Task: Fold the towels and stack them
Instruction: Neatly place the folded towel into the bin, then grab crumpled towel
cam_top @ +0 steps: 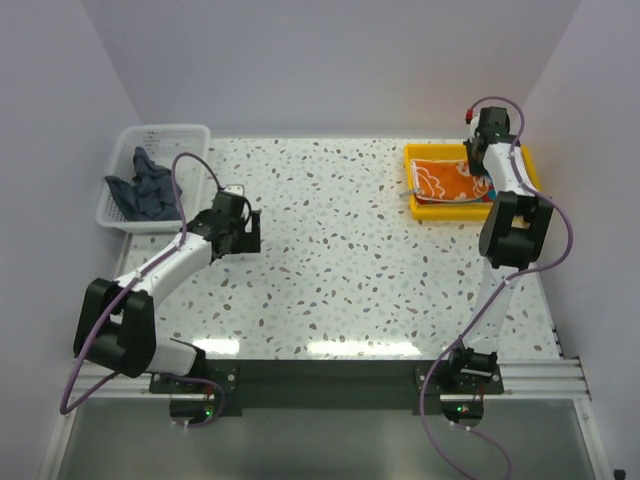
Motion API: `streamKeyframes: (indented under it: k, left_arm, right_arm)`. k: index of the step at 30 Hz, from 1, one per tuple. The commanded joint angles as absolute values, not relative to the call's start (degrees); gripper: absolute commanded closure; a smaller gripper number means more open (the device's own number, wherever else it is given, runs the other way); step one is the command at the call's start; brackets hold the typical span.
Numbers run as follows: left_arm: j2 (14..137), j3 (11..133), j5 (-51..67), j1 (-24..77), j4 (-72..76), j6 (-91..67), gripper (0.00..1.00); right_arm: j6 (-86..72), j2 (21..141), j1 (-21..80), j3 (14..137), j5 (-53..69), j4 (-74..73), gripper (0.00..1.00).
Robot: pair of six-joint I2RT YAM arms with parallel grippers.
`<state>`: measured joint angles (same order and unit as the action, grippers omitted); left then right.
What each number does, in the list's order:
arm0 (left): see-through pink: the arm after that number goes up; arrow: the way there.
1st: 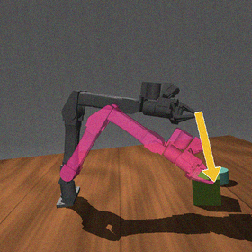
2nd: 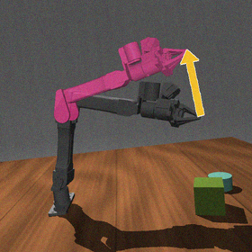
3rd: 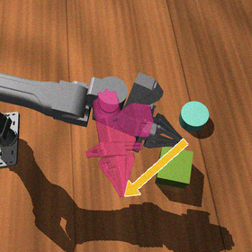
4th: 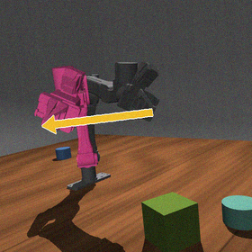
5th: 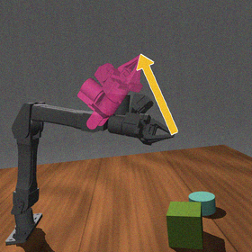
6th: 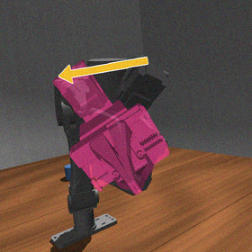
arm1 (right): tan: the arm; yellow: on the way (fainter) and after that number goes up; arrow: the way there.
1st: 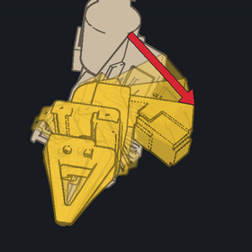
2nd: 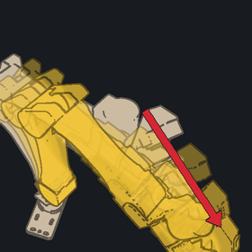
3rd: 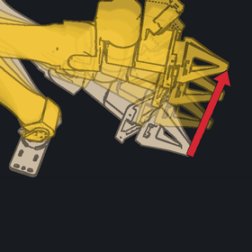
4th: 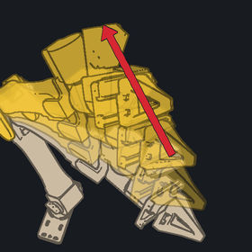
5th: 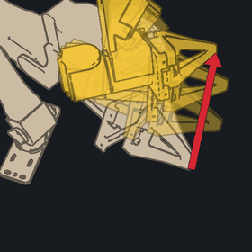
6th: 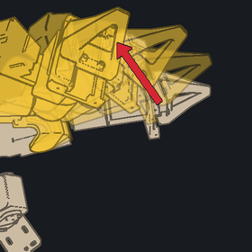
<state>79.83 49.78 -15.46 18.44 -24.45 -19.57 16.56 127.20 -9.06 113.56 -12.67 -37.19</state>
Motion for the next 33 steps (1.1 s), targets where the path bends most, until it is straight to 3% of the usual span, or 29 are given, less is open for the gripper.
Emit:
streamKeyframes:
  k: [1,6,9,12,16,20,26,33]
  left_arm:
    - [80.33,50.27,-14.68,18.02,-22.41,-18.11,0.0]
    - [79.9,50.27,-14.59,18.02,-22.24,-17.93,0.0]
    - [79.37,50.27,-14.68,18.02,-22.32,-17.84,0.0]
    - [78.23,50.27,-14.68,17.93,-22.32,-17.93,0.0]
    - [76.12,50.36,-14.41,17.67,-22.33,-17.76,0.0]
    - [72.78,50.19,-14.41,17.14,-22.24,-17.84,0.0]
    - [68.13,49.66,-15.47,16.61,-22.15,-18.63,0.0]
    - [66.71,53.85,-14.32,16.52,-23.72,-21.88,0.0]
  right_arm:
    - [16.7,128.41,-9.4,112.94,-16.17,-31.47,0.84]
    - [14.34,129.46,-9.49,113.73,-25.47,-28.83,0.64]
    - [12.23,128.94,-9.49,115.83,-34.06,-28.65,0.37]
    - [9.86,128.06,-9.49,118.73,-38.13,-31.81,0.23]
    - [4.94,122.11,-9.49,118.74,-36.32,-37.08,0.18]
    - [-2.97,111.84,-9.32,113.22,-28.41,-41.82,0.01]
    - [-10.19,93.98,-9.32,100.21,-10.67,-43.59,0.01]
    - [-16.16,64.13,-8.79,78.01,-0.18,-38.59,0.01]
